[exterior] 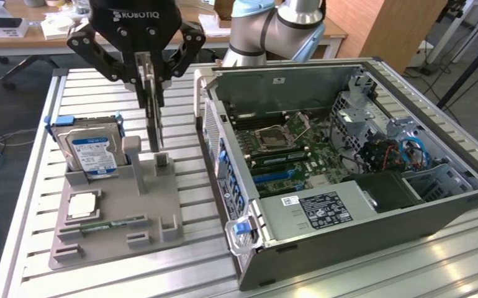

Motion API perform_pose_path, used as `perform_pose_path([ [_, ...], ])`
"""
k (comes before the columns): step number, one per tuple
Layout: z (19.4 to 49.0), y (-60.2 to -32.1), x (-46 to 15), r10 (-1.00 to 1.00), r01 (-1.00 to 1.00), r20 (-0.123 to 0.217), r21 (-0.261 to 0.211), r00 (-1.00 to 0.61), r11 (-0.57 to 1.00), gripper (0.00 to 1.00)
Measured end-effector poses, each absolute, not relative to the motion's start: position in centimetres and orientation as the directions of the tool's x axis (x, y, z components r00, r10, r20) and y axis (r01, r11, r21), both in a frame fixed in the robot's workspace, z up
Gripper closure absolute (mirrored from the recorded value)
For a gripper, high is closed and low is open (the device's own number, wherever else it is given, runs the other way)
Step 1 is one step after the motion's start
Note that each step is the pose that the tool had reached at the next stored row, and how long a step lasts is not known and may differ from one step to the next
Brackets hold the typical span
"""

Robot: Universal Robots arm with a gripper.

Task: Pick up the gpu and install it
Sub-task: 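Pick up the gpu and move the gpu toward the slot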

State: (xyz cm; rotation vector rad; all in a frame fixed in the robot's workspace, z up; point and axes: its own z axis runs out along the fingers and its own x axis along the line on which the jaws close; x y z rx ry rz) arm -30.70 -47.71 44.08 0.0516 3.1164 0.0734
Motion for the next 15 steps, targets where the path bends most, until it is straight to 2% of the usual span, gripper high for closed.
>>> perform_pose_path([
  [15,45.5,-47.7,-30.7,0.034,0.033,-0.023,0.047,-0.999,0.998,0.74],
])
